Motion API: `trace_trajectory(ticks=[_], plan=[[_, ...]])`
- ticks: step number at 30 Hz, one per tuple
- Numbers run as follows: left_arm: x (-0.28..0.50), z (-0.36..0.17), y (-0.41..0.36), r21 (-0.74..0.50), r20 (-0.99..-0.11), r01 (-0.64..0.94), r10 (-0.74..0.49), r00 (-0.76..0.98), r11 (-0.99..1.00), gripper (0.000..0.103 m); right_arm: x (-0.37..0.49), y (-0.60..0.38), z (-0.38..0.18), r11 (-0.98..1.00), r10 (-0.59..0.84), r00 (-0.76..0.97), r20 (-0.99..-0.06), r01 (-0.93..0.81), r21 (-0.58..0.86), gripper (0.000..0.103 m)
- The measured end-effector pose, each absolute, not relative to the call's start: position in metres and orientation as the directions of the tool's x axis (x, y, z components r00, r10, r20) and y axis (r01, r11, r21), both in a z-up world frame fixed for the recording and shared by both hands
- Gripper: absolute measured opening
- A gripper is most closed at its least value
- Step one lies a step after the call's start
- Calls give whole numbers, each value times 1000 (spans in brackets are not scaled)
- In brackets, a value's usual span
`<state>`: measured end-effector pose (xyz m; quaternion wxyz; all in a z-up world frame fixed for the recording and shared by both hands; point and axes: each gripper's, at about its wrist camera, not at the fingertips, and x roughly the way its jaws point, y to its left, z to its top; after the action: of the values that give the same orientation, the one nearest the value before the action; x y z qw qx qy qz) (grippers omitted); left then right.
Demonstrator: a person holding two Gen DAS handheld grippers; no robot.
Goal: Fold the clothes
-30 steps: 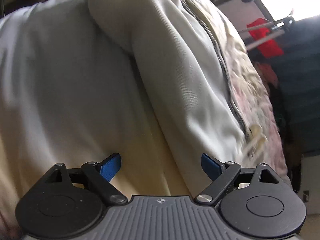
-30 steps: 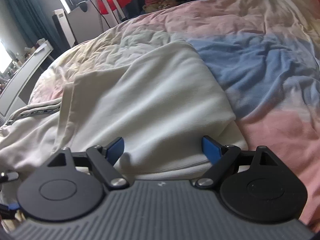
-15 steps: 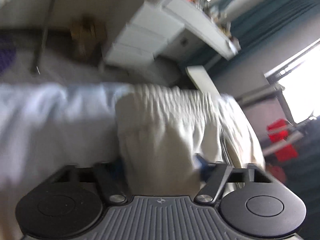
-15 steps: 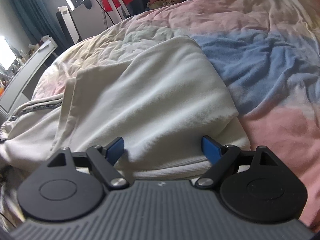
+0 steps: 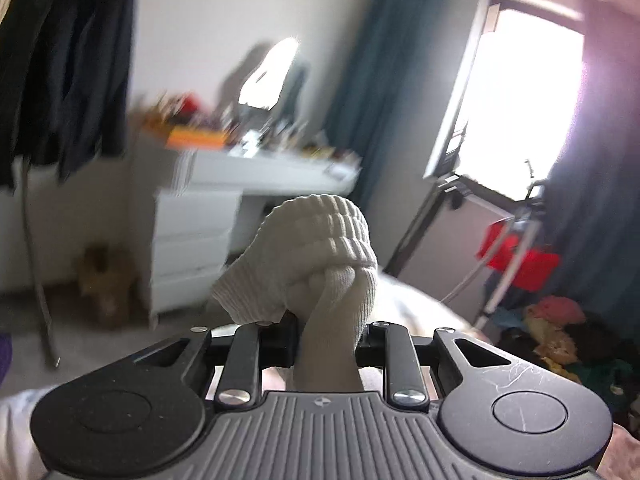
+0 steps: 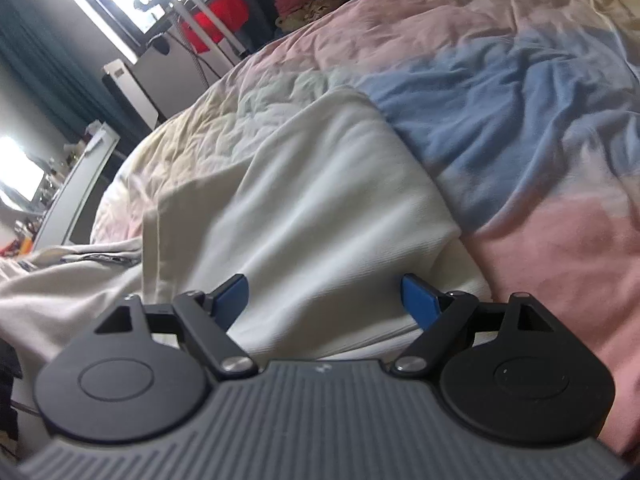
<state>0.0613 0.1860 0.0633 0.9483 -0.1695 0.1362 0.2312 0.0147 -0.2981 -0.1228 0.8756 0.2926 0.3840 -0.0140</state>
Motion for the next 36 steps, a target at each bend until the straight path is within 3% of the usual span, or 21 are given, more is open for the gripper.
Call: trace_trajectory(ticks=[2, 13, 17, 20, 23, 25, 27, 28, 30, 36], plan=[[59, 76, 149, -236, -281, -443, 375, 883, 865, 24, 13, -303, -121, 828, 187, 710, -679, 258, 498, 85], [72, 25, -91, -93, -61, -197, 192, 979, 976, 23, 1, -334, -114, 781, 164, 744, -648, 304, 546, 85], [63, -50, -163, 31, -136, -61, 64, 989, 998, 22, -7, -354, -115, 742, 136, 755, -641, 351, 571, 85], [67, -99, -195, 108, -259, 64, -34, 965, 992, 22, -11, -363, -113, 747, 85, 768, -635, 373, 550, 85], [74, -127, -204, 172, -358, 123, -54, 932, 977, 24, -9, -365, -112, 750, 77, 774, -629, 371, 548, 85], [77, -128, -200, 182, -392, 144, -63, 918, 973, 35, -5, -365, -114, 741, 106, 776, -622, 356, 569, 85], [86, -129, -185, 182, -439, 177, -81, 895, 967, 62, -2, -365, -116, 731, 135, 778, -613, 340, 592, 85], [91, -129, -174, 177, -466, 198, -95, 879, 964, 67, -1, -363, -117, 723, 153, 781, -606, 329, 607, 85], [89, -127, -166, 182, -510, 257, -132, 850, 949, 87, 1, -362, -118, 696, 203, 789, -580, 300, 652, 85], [67, -113, -115, 208, -553, 333, -170, 816, 920, 91, 0, -356, -118, 619, 301, 811, -502, 234, 750, 86]])
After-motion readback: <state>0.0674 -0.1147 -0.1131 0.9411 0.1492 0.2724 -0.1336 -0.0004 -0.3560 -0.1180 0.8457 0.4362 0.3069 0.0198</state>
